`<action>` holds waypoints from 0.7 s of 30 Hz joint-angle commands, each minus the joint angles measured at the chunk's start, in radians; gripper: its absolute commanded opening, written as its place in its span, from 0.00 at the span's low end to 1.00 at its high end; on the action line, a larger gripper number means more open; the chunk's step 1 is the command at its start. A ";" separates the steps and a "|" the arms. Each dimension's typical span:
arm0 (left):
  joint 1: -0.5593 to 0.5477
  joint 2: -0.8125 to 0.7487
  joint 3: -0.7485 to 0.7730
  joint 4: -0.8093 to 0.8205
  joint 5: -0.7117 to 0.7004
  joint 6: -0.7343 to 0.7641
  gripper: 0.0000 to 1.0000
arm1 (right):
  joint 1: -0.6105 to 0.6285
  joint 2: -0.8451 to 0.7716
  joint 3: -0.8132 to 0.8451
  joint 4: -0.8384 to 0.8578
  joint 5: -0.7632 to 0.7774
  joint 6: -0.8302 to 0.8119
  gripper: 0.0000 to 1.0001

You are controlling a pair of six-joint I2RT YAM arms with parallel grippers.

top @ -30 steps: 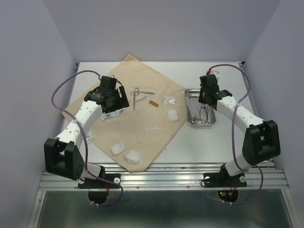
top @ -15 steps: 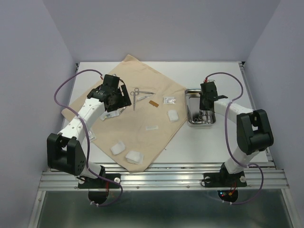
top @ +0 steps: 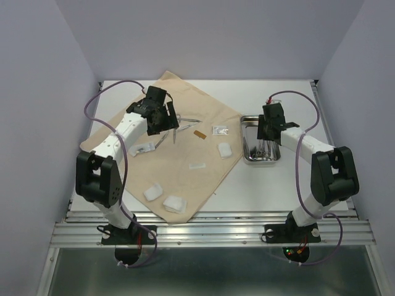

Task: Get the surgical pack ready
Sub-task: Place the medical item in the container, then pick up the medical item from the surgical kit.

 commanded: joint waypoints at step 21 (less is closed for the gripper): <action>-0.011 0.631 0.549 -0.044 -0.157 0.098 0.52 | 0.014 -0.181 0.092 -0.094 -0.109 0.077 0.49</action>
